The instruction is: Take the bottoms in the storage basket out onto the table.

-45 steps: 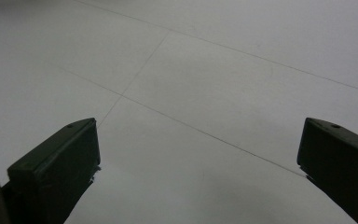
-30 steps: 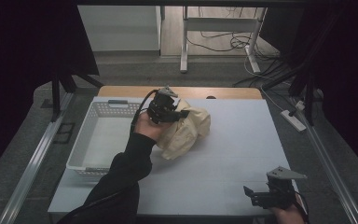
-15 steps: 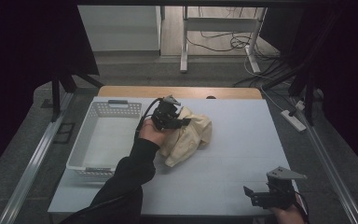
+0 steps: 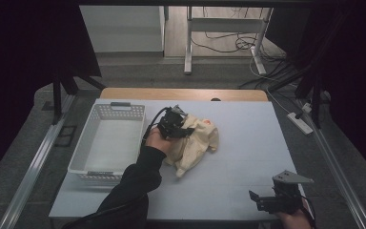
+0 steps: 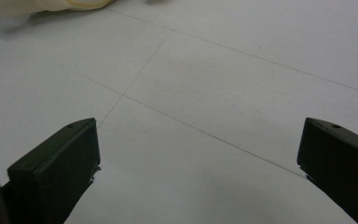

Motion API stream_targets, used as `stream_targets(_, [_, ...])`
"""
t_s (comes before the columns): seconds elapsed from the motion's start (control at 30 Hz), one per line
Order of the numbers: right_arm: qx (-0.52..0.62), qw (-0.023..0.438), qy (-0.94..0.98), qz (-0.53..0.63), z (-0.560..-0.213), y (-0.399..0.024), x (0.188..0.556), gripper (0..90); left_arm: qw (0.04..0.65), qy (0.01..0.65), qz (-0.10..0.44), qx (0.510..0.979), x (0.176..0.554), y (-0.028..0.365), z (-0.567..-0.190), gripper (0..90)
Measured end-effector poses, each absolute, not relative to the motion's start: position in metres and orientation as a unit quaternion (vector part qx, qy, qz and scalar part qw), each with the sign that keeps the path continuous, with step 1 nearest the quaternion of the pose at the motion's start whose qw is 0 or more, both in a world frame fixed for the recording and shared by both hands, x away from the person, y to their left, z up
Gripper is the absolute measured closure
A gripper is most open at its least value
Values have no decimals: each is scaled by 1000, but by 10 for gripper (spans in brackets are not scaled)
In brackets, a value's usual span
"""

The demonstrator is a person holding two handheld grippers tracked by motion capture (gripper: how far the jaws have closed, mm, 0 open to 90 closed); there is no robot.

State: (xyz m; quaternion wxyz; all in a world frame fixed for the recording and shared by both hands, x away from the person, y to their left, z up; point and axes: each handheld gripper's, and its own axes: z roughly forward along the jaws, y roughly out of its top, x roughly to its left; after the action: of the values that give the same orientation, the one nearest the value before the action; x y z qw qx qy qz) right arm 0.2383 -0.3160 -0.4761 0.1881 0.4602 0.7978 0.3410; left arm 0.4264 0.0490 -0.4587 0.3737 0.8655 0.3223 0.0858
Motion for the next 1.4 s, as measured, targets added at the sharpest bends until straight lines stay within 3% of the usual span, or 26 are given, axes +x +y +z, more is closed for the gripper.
stream_targets(0.83, [456, 189, 801, 339, -476, -316, 238, 0, 308, 339, 50, 887, 432, 27, -518, 589])
stream_targets(1.4, [455, 187, 802, 338, -476, -315, 238, 0, 310, 330, 31, 891, 434, 27, -518, 482])
